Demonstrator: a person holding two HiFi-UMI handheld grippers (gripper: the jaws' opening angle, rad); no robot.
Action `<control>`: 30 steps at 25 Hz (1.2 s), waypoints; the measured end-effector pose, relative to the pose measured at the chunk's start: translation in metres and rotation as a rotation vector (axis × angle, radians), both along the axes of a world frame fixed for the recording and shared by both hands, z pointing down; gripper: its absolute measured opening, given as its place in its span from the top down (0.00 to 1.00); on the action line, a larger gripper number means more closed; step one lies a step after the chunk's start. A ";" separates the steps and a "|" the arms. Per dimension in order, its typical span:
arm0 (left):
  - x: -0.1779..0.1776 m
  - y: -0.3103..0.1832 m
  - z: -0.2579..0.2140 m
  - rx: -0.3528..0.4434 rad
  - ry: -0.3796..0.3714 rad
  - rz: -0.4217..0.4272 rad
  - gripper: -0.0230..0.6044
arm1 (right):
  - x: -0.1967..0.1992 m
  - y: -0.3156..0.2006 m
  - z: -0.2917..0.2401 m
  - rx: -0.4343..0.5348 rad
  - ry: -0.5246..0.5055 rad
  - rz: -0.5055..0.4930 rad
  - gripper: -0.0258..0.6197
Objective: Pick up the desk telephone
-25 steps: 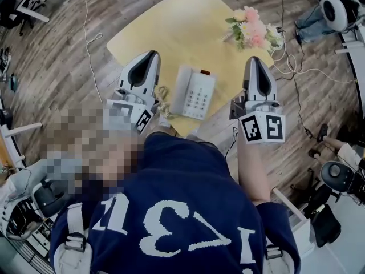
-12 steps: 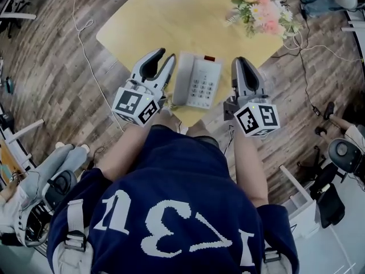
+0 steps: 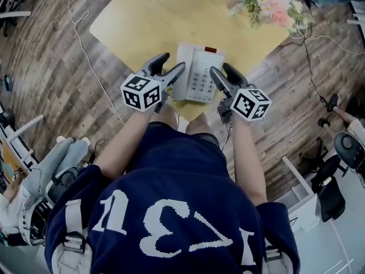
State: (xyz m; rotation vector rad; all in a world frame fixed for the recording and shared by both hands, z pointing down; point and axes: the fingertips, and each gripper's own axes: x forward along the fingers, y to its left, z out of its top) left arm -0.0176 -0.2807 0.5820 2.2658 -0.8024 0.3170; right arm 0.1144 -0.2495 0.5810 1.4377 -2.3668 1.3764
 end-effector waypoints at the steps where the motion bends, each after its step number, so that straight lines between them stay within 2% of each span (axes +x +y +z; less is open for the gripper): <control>1: 0.002 0.004 0.007 -0.052 0.021 0.010 0.53 | -0.002 0.003 0.006 -0.016 -0.009 -0.013 0.57; 3: 0.005 0.011 0.018 -0.145 0.069 0.017 0.51 | -0.002 0.004 0.009 -0.011 -0.007 -0.022 0.57; 5: 0.007 0.014 0.021 -0.183 0.094 0.018 0.50 | -0.002 0.003 0.009 -0.002 -0.004 -0.024 0.57; 12: 0.015 0.023 0.023 -0.209 0.058 0.095 0.49 | 0.005 0.003 0.005 -0.002 0.011 -0.021 0.57; 18: 0.018 0.025 0.027 -0.229 0.028 0.153 0.48 | -0.003 0.016 0.042 -0.135 -0.024 -0.052 0.57; 22: 0.020 0.024 0.028 -0.249 0.049 0.189 0.48 | -0.005 0.017 0.055 -0.170 -0.078 0.031 0.57; 24: 0.019 0.023 0.028 -0.252 0.057 0.175 0.48 | 0.001 0.016 0.056 -0.176 -0.111 0.084 0.57; 26: 0.017 0.023 0.026 -0.246 0.063 0.151 0.48 | 0.004 0.017 0.054 -0.170 -0.119 0.110 0.63; 30: 0.016 0.025 0.006 -0.154 0.040 0.131 0.49 | 0.002 0.020 0.035 -0.111 -0.104 0.096 0.64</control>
